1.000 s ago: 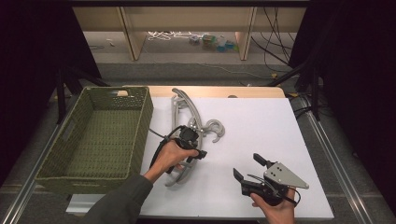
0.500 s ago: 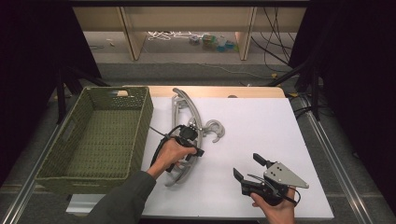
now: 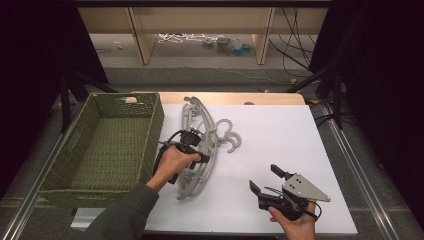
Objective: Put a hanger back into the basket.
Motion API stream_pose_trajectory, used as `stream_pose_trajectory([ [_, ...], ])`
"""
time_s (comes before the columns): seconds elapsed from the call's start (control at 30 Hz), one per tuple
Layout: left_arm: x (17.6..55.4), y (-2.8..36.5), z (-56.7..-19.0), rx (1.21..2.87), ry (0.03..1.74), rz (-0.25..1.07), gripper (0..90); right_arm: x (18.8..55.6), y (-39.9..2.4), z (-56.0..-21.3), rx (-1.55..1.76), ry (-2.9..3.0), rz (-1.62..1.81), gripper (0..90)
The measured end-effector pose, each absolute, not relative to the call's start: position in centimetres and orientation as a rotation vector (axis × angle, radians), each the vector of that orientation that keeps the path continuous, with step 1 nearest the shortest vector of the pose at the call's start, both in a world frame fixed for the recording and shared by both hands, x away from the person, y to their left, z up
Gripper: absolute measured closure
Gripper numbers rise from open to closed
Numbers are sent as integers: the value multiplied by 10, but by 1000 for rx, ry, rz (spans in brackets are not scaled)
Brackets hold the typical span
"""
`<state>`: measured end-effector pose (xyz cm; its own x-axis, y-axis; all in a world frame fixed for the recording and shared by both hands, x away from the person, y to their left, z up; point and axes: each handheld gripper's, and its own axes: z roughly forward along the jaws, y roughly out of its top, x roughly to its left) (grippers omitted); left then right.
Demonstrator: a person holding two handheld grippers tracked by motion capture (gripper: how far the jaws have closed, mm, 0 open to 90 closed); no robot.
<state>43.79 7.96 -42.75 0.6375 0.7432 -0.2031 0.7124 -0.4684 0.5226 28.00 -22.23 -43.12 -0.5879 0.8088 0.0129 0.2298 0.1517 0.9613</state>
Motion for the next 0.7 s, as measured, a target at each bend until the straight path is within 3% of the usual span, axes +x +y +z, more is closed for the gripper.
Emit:
stream_pose_trajectory([
  [0.37,439,115,-418,2166,1260,134,797,281,-220,-433,981,1921,1459,176],
  [0.7,437,124,-412,2077,1288,176,816,281,-220,-433,978,1925,1442,176],
])
